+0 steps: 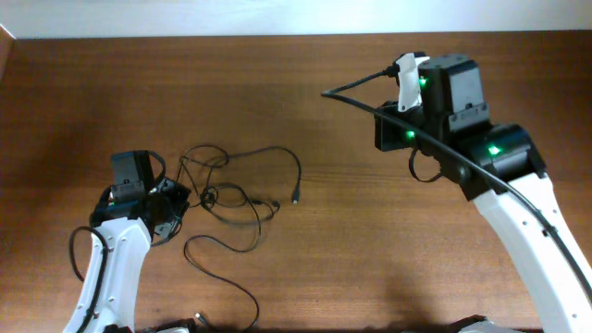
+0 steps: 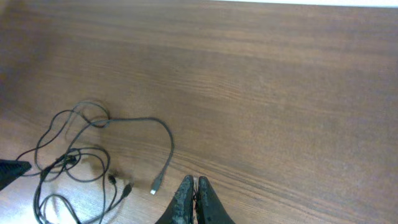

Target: Untangle cables

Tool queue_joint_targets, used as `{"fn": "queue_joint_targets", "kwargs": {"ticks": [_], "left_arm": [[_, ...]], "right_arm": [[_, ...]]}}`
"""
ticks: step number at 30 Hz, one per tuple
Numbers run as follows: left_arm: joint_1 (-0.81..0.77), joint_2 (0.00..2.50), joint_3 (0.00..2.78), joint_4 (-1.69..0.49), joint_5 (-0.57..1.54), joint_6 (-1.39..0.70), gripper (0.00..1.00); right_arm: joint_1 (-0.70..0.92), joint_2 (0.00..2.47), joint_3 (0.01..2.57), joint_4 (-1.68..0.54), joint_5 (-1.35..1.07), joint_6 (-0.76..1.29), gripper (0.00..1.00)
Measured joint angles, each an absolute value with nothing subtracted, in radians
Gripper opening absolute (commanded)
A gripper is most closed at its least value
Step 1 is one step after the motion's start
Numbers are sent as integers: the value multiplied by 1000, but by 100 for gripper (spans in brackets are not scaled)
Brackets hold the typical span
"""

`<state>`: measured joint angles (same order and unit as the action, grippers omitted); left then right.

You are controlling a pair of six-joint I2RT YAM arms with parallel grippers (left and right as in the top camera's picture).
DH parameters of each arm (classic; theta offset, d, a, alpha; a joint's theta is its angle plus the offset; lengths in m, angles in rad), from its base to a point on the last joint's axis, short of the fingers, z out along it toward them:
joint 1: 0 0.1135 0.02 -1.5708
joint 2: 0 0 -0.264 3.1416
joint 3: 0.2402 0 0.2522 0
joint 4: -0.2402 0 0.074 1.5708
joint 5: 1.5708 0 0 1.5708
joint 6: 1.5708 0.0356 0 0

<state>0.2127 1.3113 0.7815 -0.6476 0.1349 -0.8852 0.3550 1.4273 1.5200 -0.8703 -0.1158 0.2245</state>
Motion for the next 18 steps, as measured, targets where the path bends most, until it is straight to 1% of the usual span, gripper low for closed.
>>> {"fn": "queue_joint_targets", "kwargs": {"ticks": [1, 2, 4, 5, 6, 7, 8, 9, 10, 12, 15, 16, 17, 18], "left_arm": [[213, 1311, 781, -639, 163, -884, 8], [210, 1311, 781, -634, 181, -883, 23], [192, 1311, 781, -627, 218, -879, 59], [178, 1311, 781, -620, 242, -876, 69], [167, 1311, 781, -610, 262, -875, 73], [149, 1311, 781, -575, 302, -880, 74], [129, 1311, 781, -526, 342, -878, 74], [100, 1311, 781, -477, 373, -878, 73], [72, 1311, 781, -442, 387, -878, 66], [7, 1311, 781, -410, 388, -875, 52], [-64, 1311, 782, -470, 320, -875, 49], [-82, 1311, 782, -513, 273, -875, 44], [-93, 1311, 782, -552, 215, -875, 29], [-94, 1311, 782, -566, 188, -877, 17]], "right_arm": [[355, 1438, 1520, -876, -117, 236, 15], [355, 1444, 1519, -882, -126, 241, 20], [355, 1449, 1518, -900, -141, 252, 27], [355, 1449, 1518, -913, -147, 255, 32], [355, 1449, 1518, -918, -151, 255, 38], [355, 1449, 1518, -925, -155, 260, 45], [355, 1449, 1518, -932, -159, 261, 54], [355, 1449, 1518, -941, -160, 261, 59], [355, 1451, 1518, -944, -162, 265, 62], [355, 1454, 1518, -966, -163, 262, 66], [355, 1460, 1509, -988, -163, 262, 67], [355, 1460, 1495, -996, -163, 262, 67], [355, 1460, 1478, -997, -163, 262, 70], [355, 1462, 1467, -996, -163, 262, 70]]}}
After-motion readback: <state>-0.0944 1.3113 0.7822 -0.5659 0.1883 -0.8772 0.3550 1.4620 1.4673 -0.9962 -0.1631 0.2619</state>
